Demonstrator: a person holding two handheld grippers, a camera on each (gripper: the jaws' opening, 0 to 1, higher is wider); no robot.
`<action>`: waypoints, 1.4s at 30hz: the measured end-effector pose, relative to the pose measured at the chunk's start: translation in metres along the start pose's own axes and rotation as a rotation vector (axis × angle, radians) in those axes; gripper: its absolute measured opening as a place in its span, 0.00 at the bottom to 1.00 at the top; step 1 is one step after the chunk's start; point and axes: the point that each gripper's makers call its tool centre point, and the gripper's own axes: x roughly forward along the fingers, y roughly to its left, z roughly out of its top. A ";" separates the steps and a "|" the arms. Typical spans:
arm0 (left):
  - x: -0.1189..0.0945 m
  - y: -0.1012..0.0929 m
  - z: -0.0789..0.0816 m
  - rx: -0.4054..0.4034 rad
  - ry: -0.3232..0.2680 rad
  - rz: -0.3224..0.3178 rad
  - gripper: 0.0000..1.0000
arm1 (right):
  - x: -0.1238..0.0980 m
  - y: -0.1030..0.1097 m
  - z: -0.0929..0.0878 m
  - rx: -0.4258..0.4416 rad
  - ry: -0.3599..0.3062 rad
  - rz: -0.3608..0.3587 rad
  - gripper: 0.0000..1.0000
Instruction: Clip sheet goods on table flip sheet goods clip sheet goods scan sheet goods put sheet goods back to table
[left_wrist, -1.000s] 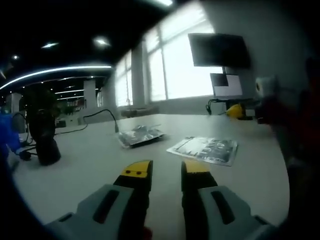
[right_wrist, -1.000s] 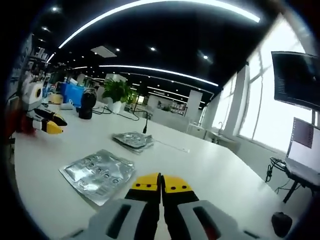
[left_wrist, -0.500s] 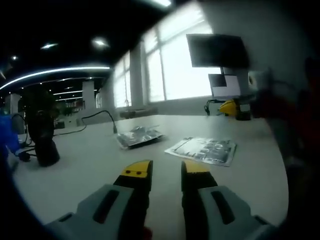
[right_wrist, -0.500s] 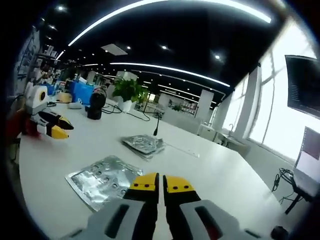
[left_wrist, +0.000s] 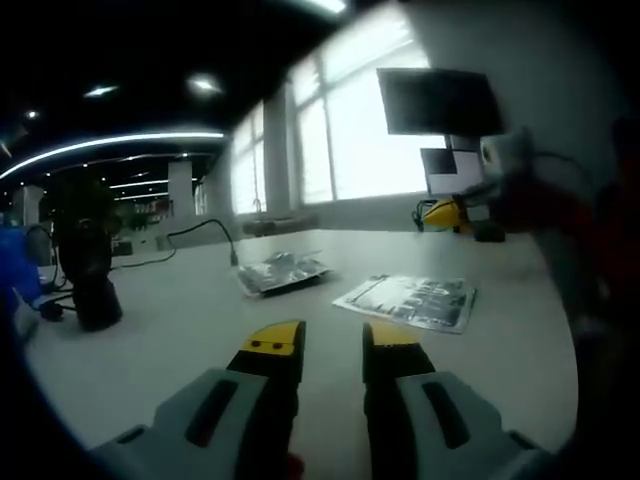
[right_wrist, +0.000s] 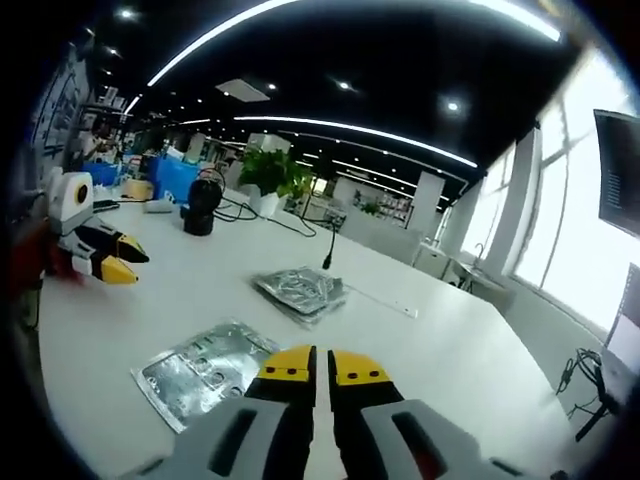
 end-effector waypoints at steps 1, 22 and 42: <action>0.000 0.001 0.000 0.002 0.000 0.006 0.17 | 0.002 0.002 0.000 -0.007 0.009 0.005 0.01; -0.001 0.000 -0.001 0.046 -0.001 0.025 0.17 | 0.032 0.011 0.003 -0.083 0.113 0.079 0.06; 0.001 0.003 -0.003 0.053 0.012 0.042 0.18 | 0.073 0.038 -0.029 -0.023 0.264 0.315 0.15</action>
